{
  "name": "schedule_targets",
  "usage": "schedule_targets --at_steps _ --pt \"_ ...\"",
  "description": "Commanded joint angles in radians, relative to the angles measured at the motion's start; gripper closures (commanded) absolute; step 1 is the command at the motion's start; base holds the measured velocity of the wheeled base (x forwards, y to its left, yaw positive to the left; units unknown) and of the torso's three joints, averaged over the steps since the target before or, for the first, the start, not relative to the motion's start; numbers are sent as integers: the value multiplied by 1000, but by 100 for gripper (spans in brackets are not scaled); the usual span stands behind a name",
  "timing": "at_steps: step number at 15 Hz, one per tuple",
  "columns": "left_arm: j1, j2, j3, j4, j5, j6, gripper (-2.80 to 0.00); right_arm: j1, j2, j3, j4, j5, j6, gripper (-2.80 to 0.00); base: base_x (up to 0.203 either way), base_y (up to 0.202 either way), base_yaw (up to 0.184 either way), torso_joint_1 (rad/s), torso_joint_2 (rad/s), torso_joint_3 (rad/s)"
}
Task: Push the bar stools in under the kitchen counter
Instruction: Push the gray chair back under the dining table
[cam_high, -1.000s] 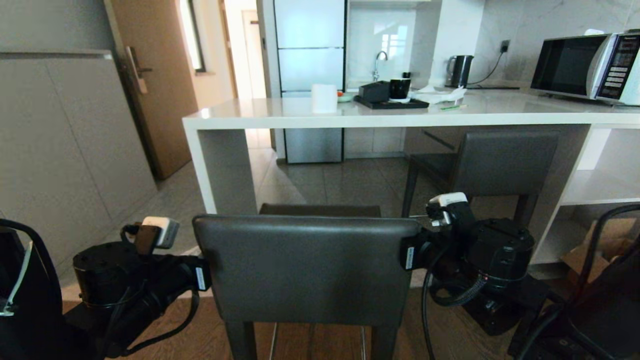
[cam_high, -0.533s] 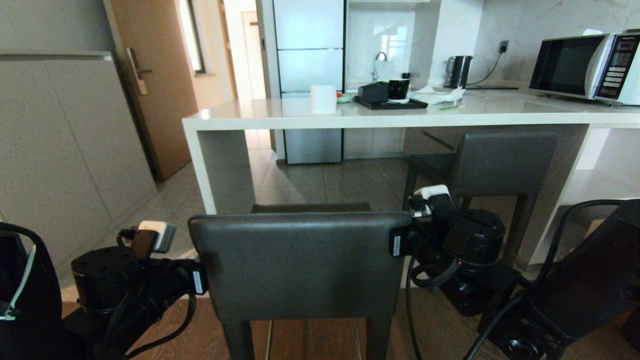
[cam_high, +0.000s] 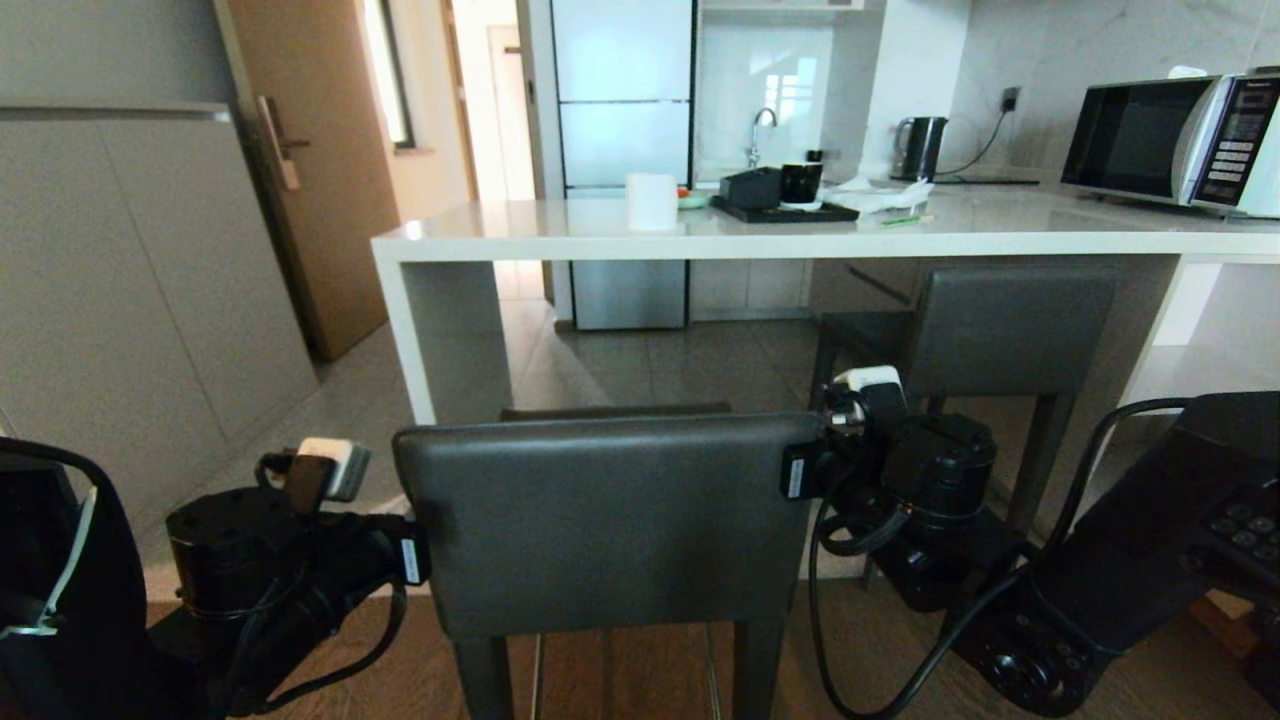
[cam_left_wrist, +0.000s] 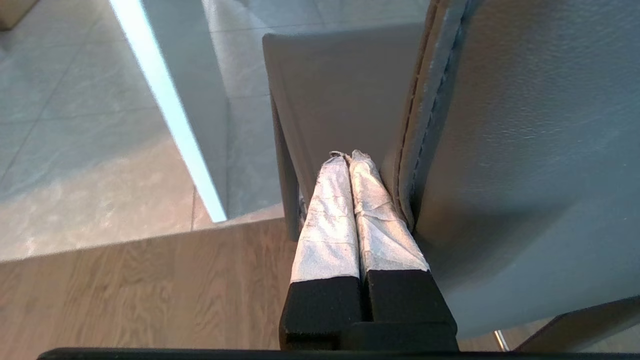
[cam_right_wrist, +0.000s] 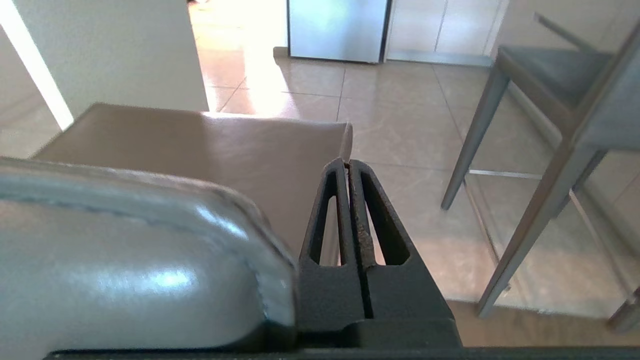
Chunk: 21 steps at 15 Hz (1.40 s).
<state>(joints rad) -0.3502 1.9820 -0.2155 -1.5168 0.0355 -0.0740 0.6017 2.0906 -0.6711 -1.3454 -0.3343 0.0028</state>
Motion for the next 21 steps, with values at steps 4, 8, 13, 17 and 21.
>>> schedule_targets --at_steps 4,8,13,17,21 --pt "-1 58 -38 -13 1 1 0 -3 36 39 -45 -5 13 0 0 0 0 0 0 0" --pt "-6 64 -31 -13 3 2 0 -3 43 31 -46 -3 9 0 104 0 1 0 -1 1" --pt "-7 70 -42 -13 1 2 0 -3 52 14 -44 -2 3 0 13 0 1 4 3 0" --pt "-13 70 -38 -13 1 0 0 -3 57 -4 -43 -3 -9 0 52 0 0 1 2 1" --pt "-13 70 -35 -13 3 2 0 -3 60 -2 -44 -3 -10 0 176 0 -2 3 1 -1"
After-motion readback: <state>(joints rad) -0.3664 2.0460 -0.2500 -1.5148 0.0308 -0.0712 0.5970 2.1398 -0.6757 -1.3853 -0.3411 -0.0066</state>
